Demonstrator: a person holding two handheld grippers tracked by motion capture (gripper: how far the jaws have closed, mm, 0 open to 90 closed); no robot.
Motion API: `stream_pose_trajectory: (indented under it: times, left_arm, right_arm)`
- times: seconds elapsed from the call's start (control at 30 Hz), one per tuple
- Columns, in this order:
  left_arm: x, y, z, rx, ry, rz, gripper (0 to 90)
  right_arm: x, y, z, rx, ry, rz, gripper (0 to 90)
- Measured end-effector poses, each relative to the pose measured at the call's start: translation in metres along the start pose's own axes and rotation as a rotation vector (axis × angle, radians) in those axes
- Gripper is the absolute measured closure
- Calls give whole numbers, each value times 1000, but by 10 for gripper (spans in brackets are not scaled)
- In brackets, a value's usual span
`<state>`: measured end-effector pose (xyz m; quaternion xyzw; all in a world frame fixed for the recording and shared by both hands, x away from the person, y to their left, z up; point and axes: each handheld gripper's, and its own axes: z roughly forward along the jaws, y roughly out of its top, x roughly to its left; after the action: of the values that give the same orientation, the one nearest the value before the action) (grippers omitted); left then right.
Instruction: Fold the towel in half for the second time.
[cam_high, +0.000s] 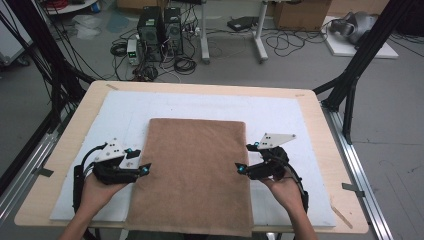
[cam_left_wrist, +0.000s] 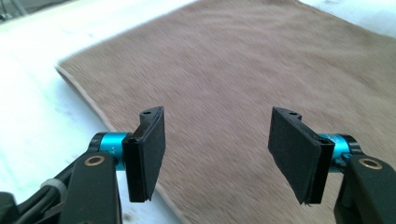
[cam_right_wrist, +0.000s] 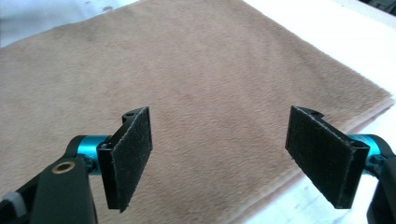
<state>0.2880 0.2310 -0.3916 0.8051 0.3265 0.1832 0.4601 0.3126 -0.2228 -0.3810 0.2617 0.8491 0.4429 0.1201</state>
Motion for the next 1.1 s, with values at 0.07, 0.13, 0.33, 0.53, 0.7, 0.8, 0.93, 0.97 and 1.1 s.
stream_pose_trajectory:
  times: [0.07,0.13,0.33,0.53,0.7,0.8,0.93,0.97,1.1]
  left_arm:
    - [5,8,1,1,11,12,365]
    - [12,19,5,-6,30,19,365]
    - [38,46,21,-1,68,-4,382]
    - [61,53,43,1,112,-45,408]
    - [74,43,63,55,133,-60,431]
    - [81,37,72,80,146,-78,429]
    - [87,29,85,124,164,-84,426]
    - [88,27,87,124,167,-93,427]
    - [93,18,98,172,169,-135,436]
  right_arm:
    - [-6,4,0,-1,-9,-1,219]
    - [-12,11,0,-11,-24,-2,219]
    - [-42,35,2,-24,-71,7,220]
    - [-69,43,22,-15,-109,26,231]
    - [-84,32,48,31,-136,60,244]
    - [-92,25,61,60,-156,74,267]
    - [-99,17,74,89,-166,100,304]
    - [-100,14,78,106,-170,108,305]
    - [-105,6,89,149,-175,134,322]
